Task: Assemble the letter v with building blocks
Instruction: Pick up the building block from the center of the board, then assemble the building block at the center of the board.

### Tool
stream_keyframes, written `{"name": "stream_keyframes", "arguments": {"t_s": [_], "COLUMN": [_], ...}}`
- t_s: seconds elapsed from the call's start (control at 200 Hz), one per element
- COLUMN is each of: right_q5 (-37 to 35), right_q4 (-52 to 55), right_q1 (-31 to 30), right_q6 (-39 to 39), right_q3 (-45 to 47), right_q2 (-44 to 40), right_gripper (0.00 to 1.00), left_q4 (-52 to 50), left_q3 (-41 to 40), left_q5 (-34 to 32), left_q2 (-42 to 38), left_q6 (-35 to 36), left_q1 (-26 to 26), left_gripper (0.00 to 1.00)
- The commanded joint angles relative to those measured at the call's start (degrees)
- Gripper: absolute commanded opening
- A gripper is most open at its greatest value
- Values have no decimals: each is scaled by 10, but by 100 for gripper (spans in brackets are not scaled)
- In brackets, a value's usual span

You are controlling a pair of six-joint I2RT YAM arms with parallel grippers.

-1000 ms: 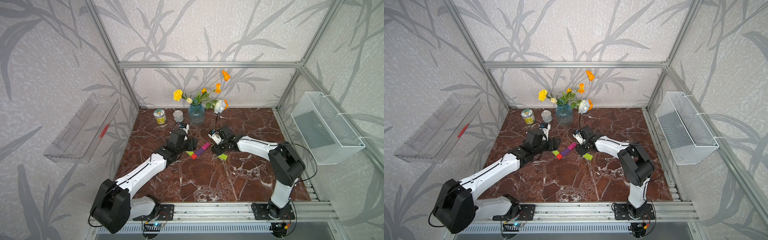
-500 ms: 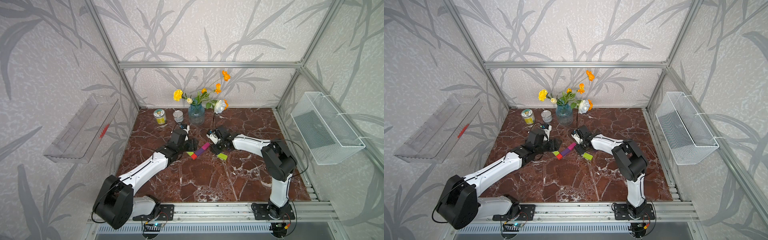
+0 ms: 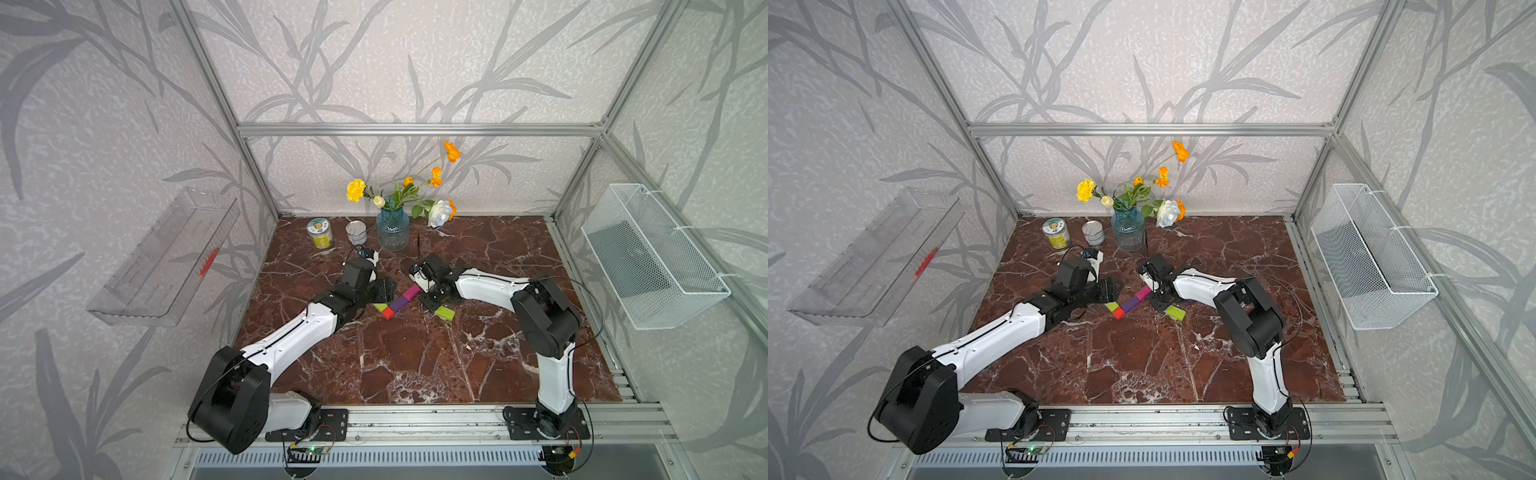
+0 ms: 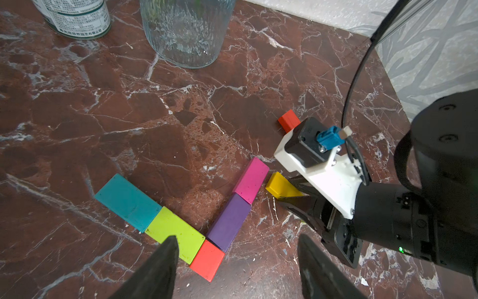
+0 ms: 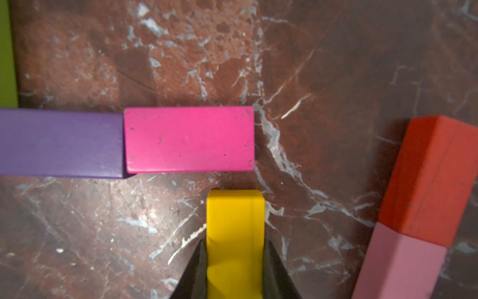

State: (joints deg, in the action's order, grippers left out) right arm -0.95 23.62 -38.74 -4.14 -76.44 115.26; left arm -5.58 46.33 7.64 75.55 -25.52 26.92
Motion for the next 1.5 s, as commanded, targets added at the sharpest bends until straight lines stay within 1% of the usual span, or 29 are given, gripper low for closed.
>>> {"name": "stream_keyframes", "arguments": {"t_s": [0.0,0.05,0.12,0.385,0.625,0.855,1.01,1.085,1.1,1.17,1.365,1.495], "right_q5": [-11,-9,-6,-12,-67,-97,-84,-69,-66,-52,-23,-20], "right_q4": [36,33,28,27,44,52,40,28,25,14,-6,-2], "right_q1": [-1,-1,-1,-2,0,7,34,55,59,83,145,169], "right_q6": [4,4,6,15,31,47,76,95,100,118,151,159], "right_q3": [0,2,5,8,12,34,63,83,88,109,160,175], "right_q2": [-4,-10,-21,-70,-107,-137,-164,-172,-187,-205,-251,-269], "right_gripper": [18,14,13,14,15,15,16,16,16,15,16,16], "left_q4": [-4,-7,-9,-1,20,20,22,21,21,21,8,-12], "left_q3": [0,2,3,18,43,71,97,116,120,140,216,270], "left_q5": [5,5,8,47,83,100,107,107,106,106,107,112], "left_q2": [6,8,10,30,61,86,113,133,138,159,222,262], "left_q6": [4,4,4,13,7,5,3,5,5,5,13,24], "left_q1": [-4,-4,-4,-4,-4,0,15,31,33,48,86,103], "left_gripper": [72,72,71,71,68,65,65,65,65,65,65,65]}}
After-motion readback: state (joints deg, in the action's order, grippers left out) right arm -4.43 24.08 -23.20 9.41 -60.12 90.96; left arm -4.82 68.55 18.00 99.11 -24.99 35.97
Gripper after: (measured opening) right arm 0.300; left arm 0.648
